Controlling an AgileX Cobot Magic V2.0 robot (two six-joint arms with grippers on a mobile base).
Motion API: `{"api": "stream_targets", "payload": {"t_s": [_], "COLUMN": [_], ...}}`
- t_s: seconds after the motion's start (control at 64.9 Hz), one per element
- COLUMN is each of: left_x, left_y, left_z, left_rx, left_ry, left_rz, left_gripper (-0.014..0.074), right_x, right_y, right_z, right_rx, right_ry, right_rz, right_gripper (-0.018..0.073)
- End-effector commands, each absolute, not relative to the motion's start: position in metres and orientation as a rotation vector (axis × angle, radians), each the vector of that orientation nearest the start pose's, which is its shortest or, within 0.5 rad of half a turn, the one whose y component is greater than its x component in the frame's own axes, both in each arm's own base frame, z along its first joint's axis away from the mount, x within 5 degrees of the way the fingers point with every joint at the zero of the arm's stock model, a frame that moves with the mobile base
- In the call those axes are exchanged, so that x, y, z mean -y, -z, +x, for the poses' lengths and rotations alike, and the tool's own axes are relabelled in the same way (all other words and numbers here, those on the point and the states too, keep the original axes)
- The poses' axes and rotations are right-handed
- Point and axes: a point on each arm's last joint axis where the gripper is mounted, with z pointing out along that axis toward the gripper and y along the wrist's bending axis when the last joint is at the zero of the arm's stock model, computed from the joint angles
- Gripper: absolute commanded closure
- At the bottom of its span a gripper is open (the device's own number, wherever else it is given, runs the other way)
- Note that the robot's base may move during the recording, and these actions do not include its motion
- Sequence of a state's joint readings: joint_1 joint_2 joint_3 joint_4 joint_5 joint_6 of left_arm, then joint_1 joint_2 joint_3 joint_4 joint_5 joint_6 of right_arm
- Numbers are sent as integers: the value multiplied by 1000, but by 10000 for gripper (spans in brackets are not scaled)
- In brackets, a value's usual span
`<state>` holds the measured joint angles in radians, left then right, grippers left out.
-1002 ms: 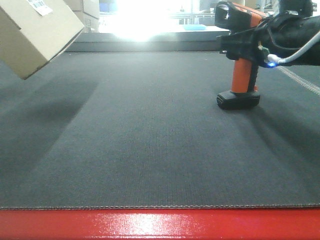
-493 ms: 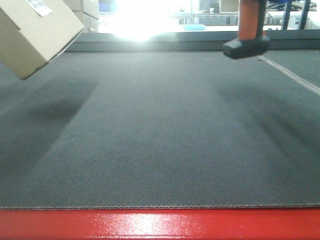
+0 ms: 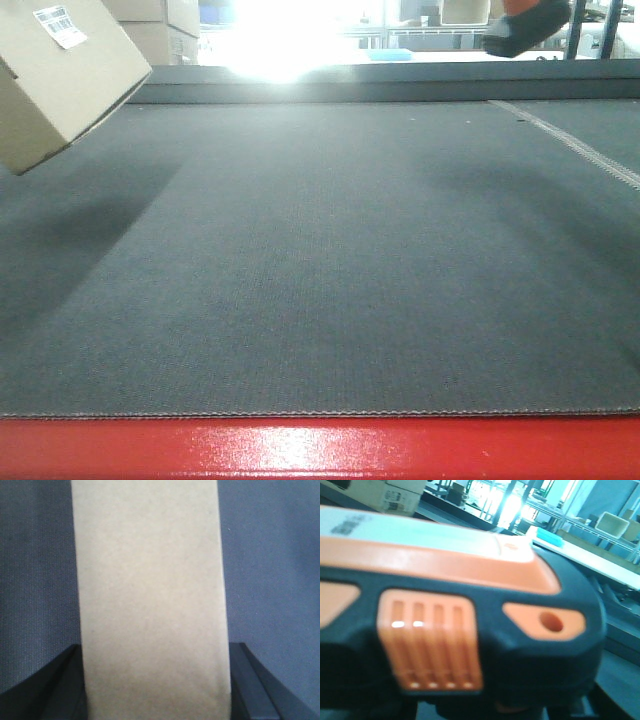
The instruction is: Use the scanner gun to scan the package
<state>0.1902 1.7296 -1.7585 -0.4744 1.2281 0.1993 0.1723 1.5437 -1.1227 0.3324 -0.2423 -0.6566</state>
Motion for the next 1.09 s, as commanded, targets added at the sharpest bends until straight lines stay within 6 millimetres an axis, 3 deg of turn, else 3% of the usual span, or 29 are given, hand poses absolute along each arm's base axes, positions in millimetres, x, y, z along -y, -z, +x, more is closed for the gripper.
{"api": "stream_targets", "payload": {"t_s": [0.0,0.185,0.663,1.079], "left_x": [-28,-28,-31,-32], "left_y": [-380,-380,-378,-378], "left_z": [367,367,367,367], "left_rx": [-2541,-2541,-2555,-2558], "left_ry": [515,515,467,456], "left_rz": [-60,-60,-55,-54], "left_gripper": [708,708,708,708], "right_x": [-44,-28,-25,-18], "right_y": [-352,-351,-354,-359], "right_z": [360,361,361,364], "right_rx": [-1568,-1577,-1554,-1494], "right_ry": [245,309,330,325], "right_rz": [-334,-336,-326,-187], "right_gripper": [713,713,713,713]}}
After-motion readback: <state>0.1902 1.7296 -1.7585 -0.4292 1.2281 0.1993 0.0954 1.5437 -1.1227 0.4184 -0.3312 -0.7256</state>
